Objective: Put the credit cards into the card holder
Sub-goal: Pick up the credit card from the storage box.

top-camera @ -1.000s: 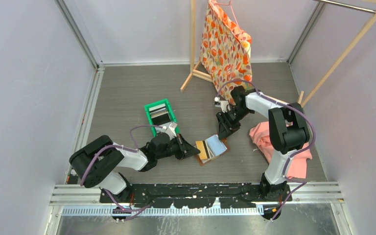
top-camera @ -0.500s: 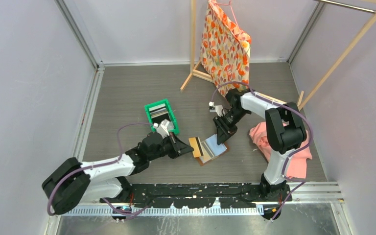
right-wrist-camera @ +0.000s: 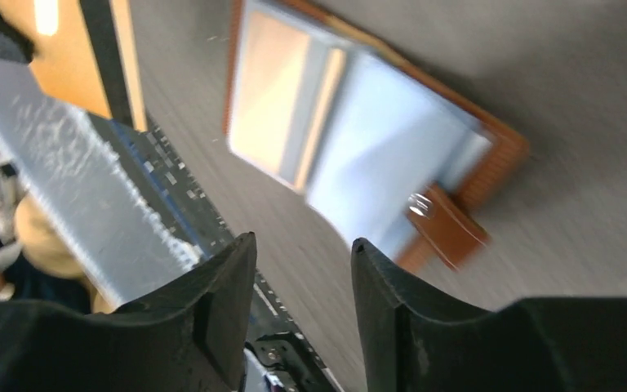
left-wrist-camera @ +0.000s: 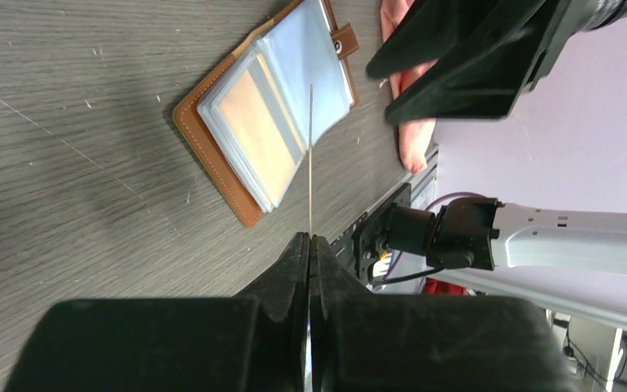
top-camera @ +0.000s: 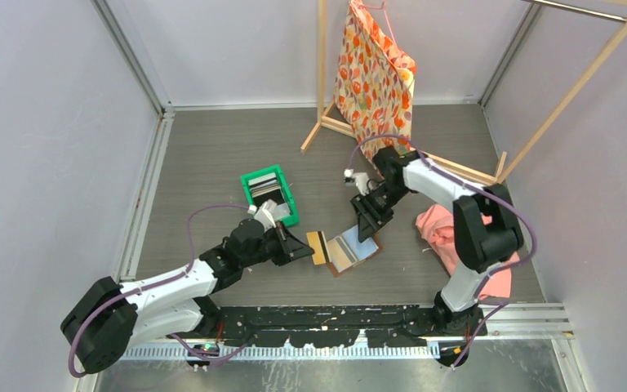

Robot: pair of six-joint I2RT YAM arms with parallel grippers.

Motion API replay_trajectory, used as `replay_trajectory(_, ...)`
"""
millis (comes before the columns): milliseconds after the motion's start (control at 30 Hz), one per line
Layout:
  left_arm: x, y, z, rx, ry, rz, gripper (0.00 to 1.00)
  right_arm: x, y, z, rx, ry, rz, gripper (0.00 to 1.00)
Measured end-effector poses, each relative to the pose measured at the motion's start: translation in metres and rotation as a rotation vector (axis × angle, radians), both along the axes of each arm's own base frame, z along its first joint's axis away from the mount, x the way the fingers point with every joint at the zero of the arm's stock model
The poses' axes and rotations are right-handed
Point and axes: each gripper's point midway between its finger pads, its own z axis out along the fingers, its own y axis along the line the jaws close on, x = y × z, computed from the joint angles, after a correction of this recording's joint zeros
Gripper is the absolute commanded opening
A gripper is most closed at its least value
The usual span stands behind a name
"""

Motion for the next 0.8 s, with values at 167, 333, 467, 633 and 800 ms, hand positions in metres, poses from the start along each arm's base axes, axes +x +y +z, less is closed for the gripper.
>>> replay_trajectory(167, -0.005, -0.001, 0.0, 0.004, -0.011, -0.041, 0.0, 0.038, -0.027, 0.011, -0.057, -0.174, -0.14, 0.58)
replay_trajectory(333, -0.01, -0.002, 0.0, 0.003, -0.016, -0.075, 0.0, 0.046, -0.036, -0.017, -0.143, -0.138, -0.165, 0.53)
replay_trajectory(467, -0.01, 0.001, 0.0, 0.009, -0.019, -0.079, 0.0, 0.034, -0.037, -0.039, -0.168, -0.032, -0.149, 0.4)
replay_trajectory(633, -0.004, 0.009, -0.002, 0.019, -0.006, -0.06, 0.0, 0.017, -0.028, -0.031, -0.106, 0.049, -0.1, 0.27)
replay_trajectory(800, 0.001, 0.016, -0.004, 0.025, 0.0, -0.048, 0.0, -0.001, -0.005, -0.015, -0.035, 0.085, -0.007, 0.29)
